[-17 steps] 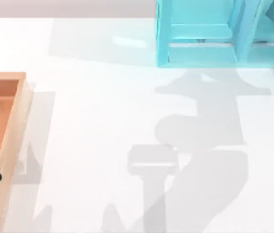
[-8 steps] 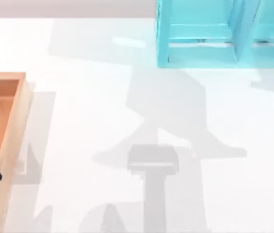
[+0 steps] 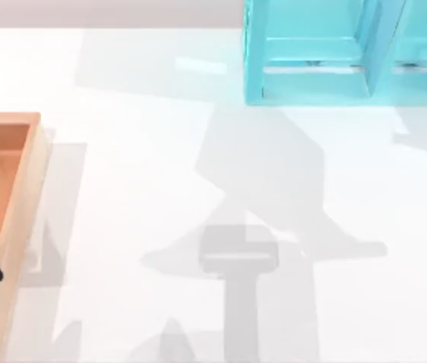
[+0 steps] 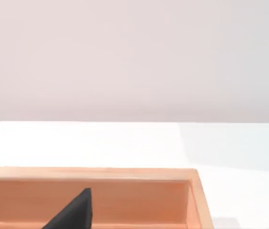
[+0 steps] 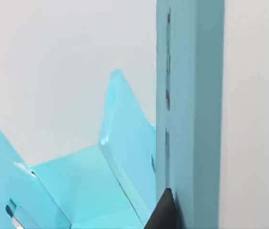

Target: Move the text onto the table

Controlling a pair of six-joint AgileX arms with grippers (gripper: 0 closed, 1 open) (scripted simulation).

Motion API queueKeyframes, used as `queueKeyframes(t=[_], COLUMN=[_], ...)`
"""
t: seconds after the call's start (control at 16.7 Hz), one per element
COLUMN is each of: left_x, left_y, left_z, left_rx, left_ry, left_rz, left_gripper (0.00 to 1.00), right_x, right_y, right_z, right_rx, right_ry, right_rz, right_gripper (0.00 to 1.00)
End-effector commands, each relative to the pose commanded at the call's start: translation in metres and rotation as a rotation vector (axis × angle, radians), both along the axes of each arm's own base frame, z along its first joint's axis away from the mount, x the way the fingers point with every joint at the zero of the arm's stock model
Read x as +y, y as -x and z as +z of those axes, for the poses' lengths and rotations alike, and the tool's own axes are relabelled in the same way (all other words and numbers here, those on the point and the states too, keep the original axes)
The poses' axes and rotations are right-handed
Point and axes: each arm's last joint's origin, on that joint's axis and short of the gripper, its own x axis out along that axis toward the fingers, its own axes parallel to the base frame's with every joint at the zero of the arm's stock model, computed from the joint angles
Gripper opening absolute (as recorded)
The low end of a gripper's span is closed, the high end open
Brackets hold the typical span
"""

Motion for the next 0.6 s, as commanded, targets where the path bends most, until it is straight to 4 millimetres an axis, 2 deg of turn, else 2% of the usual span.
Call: queueKeyframes(t=[0.18, 0.3, 0.48, 0.6], left_x=[0.000, 0.000, 0.000, 0.000], left_y=[0.000, 0.000, 0.000, 0.000], left_z=[0.000, 0.000, 0.000, 0.000], left_rx=[0.000, 0.000, 0.000, 0.000], left_ry=[0.000, 0.000, 0.000, 0.000], left_rz=[0.000, 0.000, 0.000, 0.000], left_gripper=[1.00, 1.00, 1.00, 1.00], right_x=[0.016, 0.041, 0.106, 0.163], right_y=[-0.009, -0.019, -0.026, -0.015], right_z=[-0.002, -0.010, -0.036, -0.059], right_rx=[0.002, 0.021, 0.074, 0.099], right_ry=[0.071, 0.178, 0.428, 0.648], right_rz=[0.011, 0.034, 0.119, 0.214], right_gripper=[0.00, 0.00, 0.00, 0.00])
